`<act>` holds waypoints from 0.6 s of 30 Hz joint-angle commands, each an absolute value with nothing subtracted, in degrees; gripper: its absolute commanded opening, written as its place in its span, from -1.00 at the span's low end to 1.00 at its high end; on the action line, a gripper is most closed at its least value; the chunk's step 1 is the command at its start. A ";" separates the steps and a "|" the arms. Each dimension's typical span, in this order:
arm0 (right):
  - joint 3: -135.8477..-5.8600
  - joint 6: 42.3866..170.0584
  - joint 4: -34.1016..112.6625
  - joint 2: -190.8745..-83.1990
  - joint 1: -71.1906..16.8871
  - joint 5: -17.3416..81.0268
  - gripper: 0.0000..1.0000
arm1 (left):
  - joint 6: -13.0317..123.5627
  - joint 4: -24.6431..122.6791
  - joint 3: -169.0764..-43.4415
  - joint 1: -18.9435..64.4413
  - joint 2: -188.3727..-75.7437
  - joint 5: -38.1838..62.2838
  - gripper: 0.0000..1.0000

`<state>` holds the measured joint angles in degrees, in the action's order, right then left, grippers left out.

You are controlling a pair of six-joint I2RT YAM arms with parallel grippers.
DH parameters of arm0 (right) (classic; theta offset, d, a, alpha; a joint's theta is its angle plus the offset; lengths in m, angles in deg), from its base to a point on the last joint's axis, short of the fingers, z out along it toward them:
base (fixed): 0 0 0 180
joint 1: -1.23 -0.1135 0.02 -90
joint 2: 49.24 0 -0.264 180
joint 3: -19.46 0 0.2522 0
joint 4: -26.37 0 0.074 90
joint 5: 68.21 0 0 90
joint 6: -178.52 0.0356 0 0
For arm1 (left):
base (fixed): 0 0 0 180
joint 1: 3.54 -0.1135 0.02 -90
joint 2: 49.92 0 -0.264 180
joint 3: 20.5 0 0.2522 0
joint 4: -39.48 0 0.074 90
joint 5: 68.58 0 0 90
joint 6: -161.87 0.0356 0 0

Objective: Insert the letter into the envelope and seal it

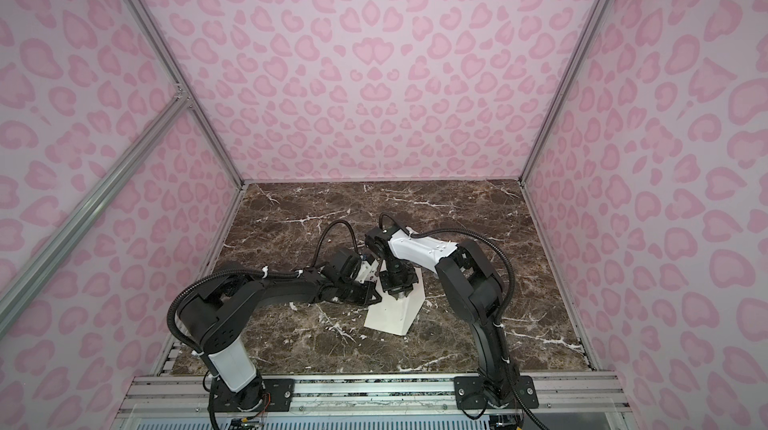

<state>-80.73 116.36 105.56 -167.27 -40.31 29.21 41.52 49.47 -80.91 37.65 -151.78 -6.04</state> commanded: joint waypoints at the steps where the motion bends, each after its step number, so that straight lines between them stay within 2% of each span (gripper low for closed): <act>1: -80.36 116.30 106.68 -167.95 -40.17 26.11 -1.00 | 42.34 54.71 -80.97 37.50 -151.87 -4.07 -0.91; 10: -84.12 115.94 106.53 -162.15 -39.86 30.80 -1.00 | 42.44 55.06 -81.54 37.50 -152.81 -4.39 -0.91; 18: -80.65 115.77 105.92 -157.25 -37.02 32.30 -1.00 | 42.42 55.22 -81.56 37.50 -153.27 -4.28 -0.91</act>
